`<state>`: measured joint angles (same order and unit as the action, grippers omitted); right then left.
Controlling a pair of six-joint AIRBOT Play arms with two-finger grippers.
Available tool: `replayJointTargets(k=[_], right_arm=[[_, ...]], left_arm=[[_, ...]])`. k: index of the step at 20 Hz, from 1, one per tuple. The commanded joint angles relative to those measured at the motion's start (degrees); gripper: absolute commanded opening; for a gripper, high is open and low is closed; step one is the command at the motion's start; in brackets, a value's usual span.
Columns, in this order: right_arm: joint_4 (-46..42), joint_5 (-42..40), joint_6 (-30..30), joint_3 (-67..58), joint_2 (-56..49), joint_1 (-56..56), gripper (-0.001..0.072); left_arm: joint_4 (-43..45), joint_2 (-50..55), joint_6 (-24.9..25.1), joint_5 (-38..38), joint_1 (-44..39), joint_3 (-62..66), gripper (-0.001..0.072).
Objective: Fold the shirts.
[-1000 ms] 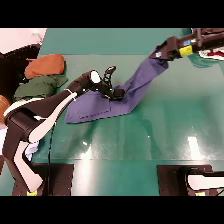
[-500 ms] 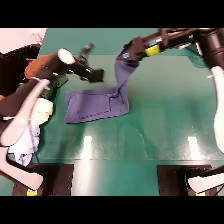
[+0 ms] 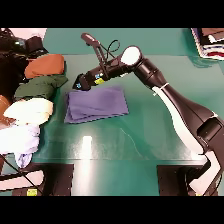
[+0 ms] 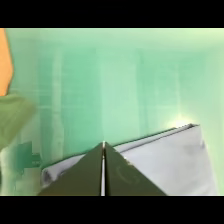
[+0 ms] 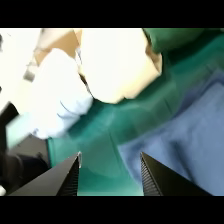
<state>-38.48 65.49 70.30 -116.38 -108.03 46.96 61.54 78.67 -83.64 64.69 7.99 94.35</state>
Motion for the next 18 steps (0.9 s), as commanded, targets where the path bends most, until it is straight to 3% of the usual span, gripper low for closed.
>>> replayJointTargets(k=[1, 6, 7, 8, 10, 14, 18], right_arm=[[-5.1, 7.8, 0.4, 1.4, 0.6, -3.3, 0.0437], [-15.7, 8.5, 6.4, 22.9, 11.0, -18.0, 0.0437], [-15.4, 7.0, 7.3, 27.6, 12.4, -21.2, 0.0467], [-13.8, 5.5, 8.2, 32.0, 13.3, -24.3, 0.06], [-9.2, 4.1, 8.1, 37.6, 12.8, -28.7, 0.0639], [-2.9, 2.1, 6.4, 39.2, 7.1, -28.5, 0.0633], [1.6, 2.4, 5.7, 30.7, -1.6, -22.8, 0.0627]], left_arm=[[0.3, -1.7, 0.2, 3.4, 1.9, 0.0, 0.0021], [0.2, -1.7, 1.2, 5.4, 1.7, 0.0, 0.002], [0.1, -1.7, 1.2, 5.4, 1.4, 0.0, 0.0021], [0.2, -1.7, 1.3, 5.1, 0.9, 0.0, 0.0021], [0.2, -1.7, 1.6, 4.3, -0.9, 0.0, 0.0021], [0.4, -1.6, 1.6, 1.3, -5.7, -0.6, 0.0021], [0.7, -0.9, 1.6, 0.6, -9.5, -0.6, 0.0021]])
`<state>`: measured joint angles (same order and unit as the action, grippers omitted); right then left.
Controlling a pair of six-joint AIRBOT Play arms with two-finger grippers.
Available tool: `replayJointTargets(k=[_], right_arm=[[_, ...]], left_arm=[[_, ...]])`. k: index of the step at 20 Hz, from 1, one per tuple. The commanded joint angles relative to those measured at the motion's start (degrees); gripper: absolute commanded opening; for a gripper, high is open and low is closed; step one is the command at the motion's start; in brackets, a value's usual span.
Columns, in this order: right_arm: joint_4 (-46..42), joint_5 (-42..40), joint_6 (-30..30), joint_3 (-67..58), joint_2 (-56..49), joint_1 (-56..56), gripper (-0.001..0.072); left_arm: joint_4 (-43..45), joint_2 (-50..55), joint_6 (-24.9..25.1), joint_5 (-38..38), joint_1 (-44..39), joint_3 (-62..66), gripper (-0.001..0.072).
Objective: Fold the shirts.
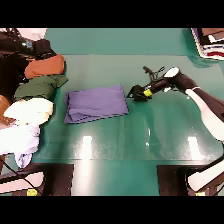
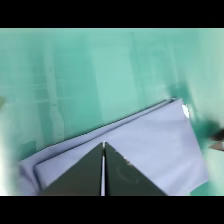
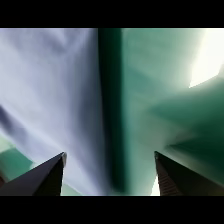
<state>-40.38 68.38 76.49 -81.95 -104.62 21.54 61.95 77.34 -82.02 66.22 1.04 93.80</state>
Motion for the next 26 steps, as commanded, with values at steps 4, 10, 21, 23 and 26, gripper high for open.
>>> replayJointTargets(k=[4, 10, 21, 23, 26], right_arm=[[3.2, -0.3, -0.5, -13.2, -11.6, 8.5, 0.0329], [0.0, -0.8, -0.7, -18.4, -10.3, 8.9, 0.0011], [-29.1, 3.0, 10.1, -8.0, 16.0, -21.0, 0.0011], [-30.5, -0.1, 11.4, -0.3, 22.6, -30.3, 0.0011], [-30.2, -5.5, 15.1, 9.3, 31.0, -45.1, 0.0011]], left_arm=[[0.2, 0.8, 0.0, -0.6, -4.7, -0.1, 0.0021], [0.2, 0.9, 1.0, 1.2, -4.9, -0.1, 0.0021], [-0.2, 0.9, 1.0, 3.8, -4.9, -0.1, 0.002], [-0.2, 0.9, 1.0, 3.8, -4.9, -0.1, 0.0021], [-0.5, 0.9, 1.0, 3.5, -4.9, -0.1, 0.002]])
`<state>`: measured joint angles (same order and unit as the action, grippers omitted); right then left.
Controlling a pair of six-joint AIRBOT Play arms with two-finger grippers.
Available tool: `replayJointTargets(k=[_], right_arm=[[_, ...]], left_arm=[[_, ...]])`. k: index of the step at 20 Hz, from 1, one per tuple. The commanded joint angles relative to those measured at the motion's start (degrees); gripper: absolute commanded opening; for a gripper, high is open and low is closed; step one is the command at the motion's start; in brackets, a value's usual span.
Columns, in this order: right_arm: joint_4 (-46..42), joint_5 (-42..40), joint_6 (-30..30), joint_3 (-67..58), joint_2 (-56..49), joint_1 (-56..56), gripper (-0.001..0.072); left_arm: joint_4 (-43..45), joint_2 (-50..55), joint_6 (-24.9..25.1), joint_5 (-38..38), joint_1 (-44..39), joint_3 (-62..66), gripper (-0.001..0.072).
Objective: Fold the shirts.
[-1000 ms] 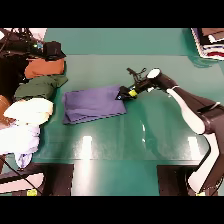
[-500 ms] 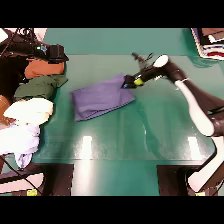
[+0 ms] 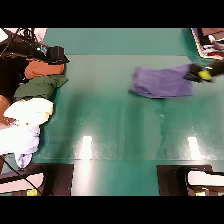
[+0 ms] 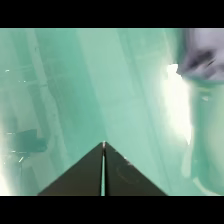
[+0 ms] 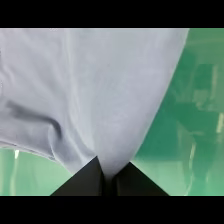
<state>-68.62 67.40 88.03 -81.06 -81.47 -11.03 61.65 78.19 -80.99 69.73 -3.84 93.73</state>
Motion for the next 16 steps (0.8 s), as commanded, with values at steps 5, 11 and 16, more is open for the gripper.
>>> replayJointTargets(k=[5, 11, 16], right_arm=[[-2.1, -8.4, 6.1, 20.3, 17.6, -31.8, 0.0011], [-2.1, -7.2, 5.1, 29.1, 22.1, -35.6, 0.0013], [-6.1, -0.5, -0.7, 25.7, 22.1, -36.0, 0.0587]], left_arm=[[-0.8, 0.0, -1.4, -0.8, 0.0, 0.0, 0.0021], [-0.8, 0.0, -1.5, -1.2, 0.0, 0.0, 0.0021], [-0.6, 0.0, -1.0, 0.6, 0.0, 0.0, 0.0021]])
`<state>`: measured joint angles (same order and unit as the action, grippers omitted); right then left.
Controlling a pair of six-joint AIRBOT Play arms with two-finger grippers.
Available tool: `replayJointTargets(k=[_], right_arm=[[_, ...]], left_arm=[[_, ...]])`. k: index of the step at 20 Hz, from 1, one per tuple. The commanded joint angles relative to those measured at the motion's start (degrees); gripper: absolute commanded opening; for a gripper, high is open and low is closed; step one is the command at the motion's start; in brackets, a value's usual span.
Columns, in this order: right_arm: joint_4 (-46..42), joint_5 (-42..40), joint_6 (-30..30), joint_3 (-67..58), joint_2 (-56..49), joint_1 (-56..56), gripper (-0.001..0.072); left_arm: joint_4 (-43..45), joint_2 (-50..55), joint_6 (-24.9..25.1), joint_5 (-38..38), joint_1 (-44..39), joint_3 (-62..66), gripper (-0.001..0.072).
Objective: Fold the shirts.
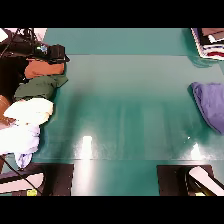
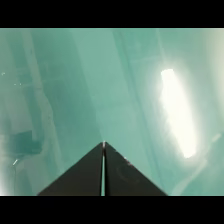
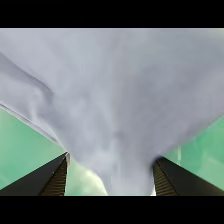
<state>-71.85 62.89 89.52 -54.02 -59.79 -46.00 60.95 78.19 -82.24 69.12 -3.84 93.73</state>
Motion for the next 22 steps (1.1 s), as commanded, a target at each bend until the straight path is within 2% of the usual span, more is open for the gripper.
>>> replayJointTargets(k=[1, 4, 7, 9, 10, 14, 18, 22], right_arm=[[-3.2, 6.4, -2.2, -2.9, 0.4, -1.3, 0.0587], [-2.8, 9.5, -2.2, -7.2, 0.4, 0.8, 0.0585], [0.5, 11.6, -2.2, -9.8, 0.5, 9.3, 0.0584], [5.0, 12.7, -2.2, -9.9, 0.5, 17.1, 0.0556], [6.2, 12.7, -2.2, -9.9, 0.4, 22.0, 0.0468], [5.9, 11.3, -2.2, -9.9, 0.4, 39.8, 0.001], [5.7, 7.5, -2.2, -9.9, 0.4, 50.8, 0.0012], [5.7, 7.2, -2.2, -9.9, 0.4, 54.1, 0.0012]], left_arm=[[0.1, 0.0, 0.2, 1.5, 0.0, 0.0, 0.0022], [0.1, 0.0, 0.2, 1.4, 0.0, 0.0, 0.0022], [0.1, 0.0, 0.2, 1.2, 0.0, 0.0, 0.0022], [0.0, 0.0, 0.2, 0.5, 0.0, 0.0, 0.0022], [0.0, 0.0, 0.2, 0.0, 0.0, 0.0, 0.0022], [0.0, 0.0, 0.2, -1.5, 0.0, 0.0, 0.0022], [0.0, 0.0, 0.2, -1.7, 0.0, 0.0, 0.0022], [0.0, 0.0, 0.2, -1.7, 0.0, 0.0, 0.0023]])
